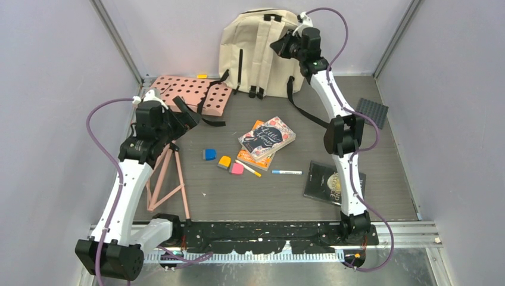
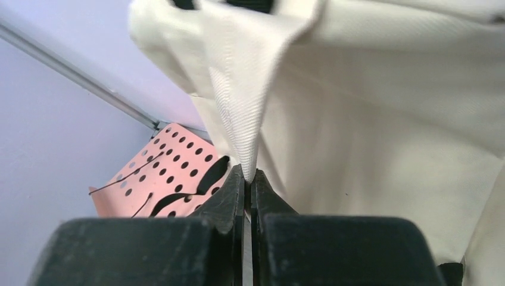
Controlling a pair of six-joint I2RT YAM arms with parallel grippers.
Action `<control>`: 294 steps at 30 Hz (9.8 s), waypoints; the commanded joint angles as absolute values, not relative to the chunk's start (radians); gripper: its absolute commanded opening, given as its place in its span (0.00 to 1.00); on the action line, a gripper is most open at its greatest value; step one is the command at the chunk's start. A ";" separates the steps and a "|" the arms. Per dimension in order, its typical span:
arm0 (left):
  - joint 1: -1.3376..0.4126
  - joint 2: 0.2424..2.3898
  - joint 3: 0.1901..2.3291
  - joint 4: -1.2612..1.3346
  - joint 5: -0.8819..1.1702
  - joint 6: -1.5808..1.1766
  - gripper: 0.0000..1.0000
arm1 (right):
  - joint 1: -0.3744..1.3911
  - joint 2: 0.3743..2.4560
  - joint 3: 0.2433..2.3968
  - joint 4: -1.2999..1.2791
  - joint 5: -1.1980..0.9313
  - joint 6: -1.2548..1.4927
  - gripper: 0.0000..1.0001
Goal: Pack the student bag
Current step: Adjust the student bag at the center of the board, then unzip the student bag at the center of the board.
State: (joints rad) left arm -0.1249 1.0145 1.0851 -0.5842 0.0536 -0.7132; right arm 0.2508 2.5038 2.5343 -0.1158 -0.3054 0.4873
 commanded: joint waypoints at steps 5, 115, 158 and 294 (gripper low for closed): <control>-0.127 1.027 1.165 -0.481 0.100 -0.830 0.99 | 0.281 2.160 2.379 -0.195 -0.356 0.251 0.01; -0.318 1.751 1.465 -0.484 0.201 -0.591 0.00 | 0.173 1.973 1.459 -0.430 -0.441 0.549 0.45; -0.755 1.539 1.626 -0.720 0.252 -0.398 0.86 | 0.124 1.907 1.883 -0.796 0.168 0.139 0.63; -0.308 1.929 1.452 -0.323 0.181 -0.764 0.38 | 0.652 1.360 1.252 -0.719 0.093 0.219 0.01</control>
